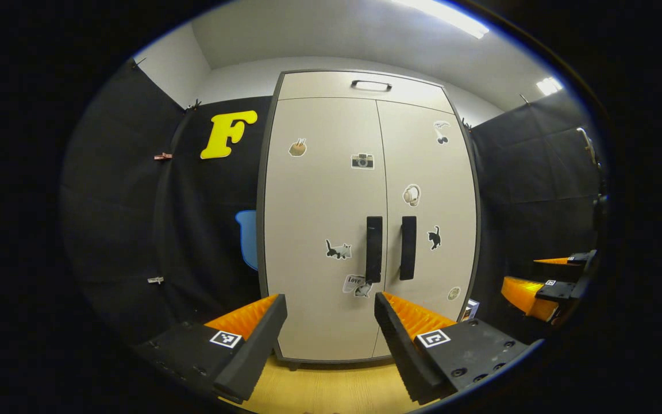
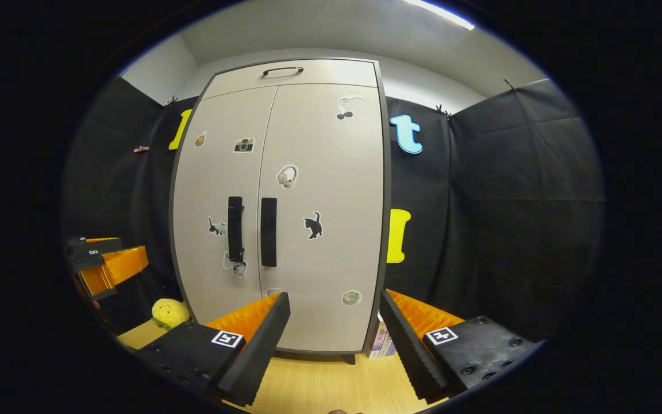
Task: Open the right door of the double-door shoe cabinet with the right hand, and open the left door with the left hand.
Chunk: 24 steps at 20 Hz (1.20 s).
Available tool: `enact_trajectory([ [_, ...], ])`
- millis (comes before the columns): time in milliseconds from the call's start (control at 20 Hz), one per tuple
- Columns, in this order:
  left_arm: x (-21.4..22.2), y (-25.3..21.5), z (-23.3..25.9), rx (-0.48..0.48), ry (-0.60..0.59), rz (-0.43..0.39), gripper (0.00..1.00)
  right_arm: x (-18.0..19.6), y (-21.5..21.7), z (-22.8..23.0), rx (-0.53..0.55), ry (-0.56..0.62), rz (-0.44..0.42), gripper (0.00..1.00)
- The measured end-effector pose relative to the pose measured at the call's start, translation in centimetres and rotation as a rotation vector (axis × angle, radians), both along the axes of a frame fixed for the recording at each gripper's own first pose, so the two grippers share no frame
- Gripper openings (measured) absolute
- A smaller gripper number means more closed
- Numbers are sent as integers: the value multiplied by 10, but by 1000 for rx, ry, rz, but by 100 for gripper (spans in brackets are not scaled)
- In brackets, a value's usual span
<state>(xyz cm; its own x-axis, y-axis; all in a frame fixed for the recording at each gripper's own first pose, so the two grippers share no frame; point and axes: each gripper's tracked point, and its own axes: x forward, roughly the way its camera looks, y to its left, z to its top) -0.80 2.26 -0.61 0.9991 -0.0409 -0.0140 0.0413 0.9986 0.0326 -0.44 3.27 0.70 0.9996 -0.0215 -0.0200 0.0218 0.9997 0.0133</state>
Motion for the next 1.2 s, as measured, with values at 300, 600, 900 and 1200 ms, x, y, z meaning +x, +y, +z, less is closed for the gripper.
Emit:
enact_trajectory([
  [300, -11, 20, -14, 19, 28, -35, 95, -12, 24, 2, -18, 22, -30, 99],
  [600, -25, 49, -20, 15, 24, -36, 95, 2, 42, 20, 49, 34, -27, 98],
  [900, -26, 60, -32, 15, 60, -35, 95, 43, 54, 50, 58, 10, -9, 97],
  [1200, -17, 60, -46, 12, 109, -6, 95, 102, 87, 63, 51, -16, 81, 97],
])
